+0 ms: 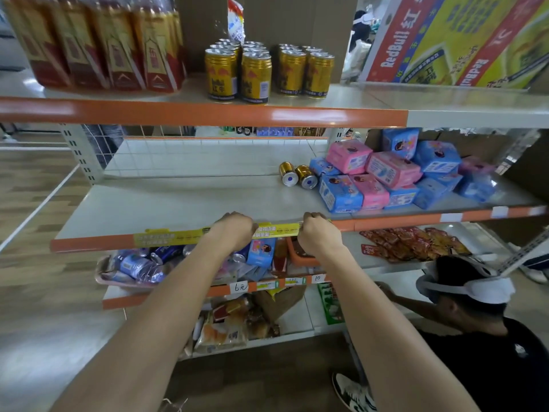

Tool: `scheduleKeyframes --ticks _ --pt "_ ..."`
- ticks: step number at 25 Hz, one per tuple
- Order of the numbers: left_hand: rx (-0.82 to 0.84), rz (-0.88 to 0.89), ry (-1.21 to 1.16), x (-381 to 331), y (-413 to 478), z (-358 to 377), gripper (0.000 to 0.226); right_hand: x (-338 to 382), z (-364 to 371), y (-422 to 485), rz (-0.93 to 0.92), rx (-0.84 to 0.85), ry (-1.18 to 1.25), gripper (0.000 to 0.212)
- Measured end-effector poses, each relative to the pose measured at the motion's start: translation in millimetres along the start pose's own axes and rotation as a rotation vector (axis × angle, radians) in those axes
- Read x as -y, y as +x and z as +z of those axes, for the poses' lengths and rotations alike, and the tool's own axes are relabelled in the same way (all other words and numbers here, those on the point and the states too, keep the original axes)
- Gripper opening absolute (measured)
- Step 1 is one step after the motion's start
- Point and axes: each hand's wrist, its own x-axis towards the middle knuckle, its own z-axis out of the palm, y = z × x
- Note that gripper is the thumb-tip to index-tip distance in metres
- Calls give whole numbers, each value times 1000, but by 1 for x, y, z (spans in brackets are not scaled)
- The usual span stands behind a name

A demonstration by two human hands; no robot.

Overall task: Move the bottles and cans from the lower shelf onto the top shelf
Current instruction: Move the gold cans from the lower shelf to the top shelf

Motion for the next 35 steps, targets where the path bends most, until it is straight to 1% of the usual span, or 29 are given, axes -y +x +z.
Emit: scheduleKeyframes --ticks 2,6,10,14,18,21,24,27,29,31,35 --pt "10 -4 -13 -7 16 -3 32 -11 2 13 5 19 13 32" --pt "24 1 -45 -27 51 -7 38 -29 8 39 10 38 33 30" --pt "36 -7 -129 -43 81 -4 49 -46 7 70 23 134 39 38" --pt "-21 -9 -193 -51 97 -2 39 -58 13 89 -9 130 30 41" --pt "-39 -34 -260 -54 118 11 42 -65 23 104 -28 141 45 37" --pt "-17 -69 -356 -52 138 18 37 -65 29 120 -18 127 60 31" --pt "27 -79 -328 -49 165 18 41 -61 33 137 -3 150 48 28" --pt "15 5 -201 -40 192 17 46 -55 34 159 50 166 31 32" --pt "17 80 -130 -32 210 16 46 -53 37 175 81 139 57 33" --pt "30 109 -64 -25 224 12 47 -50 43 186 84 115 70 33" --pt "46 139 -9 -24 247 4 47 -46 52 208 90 62 90 35"
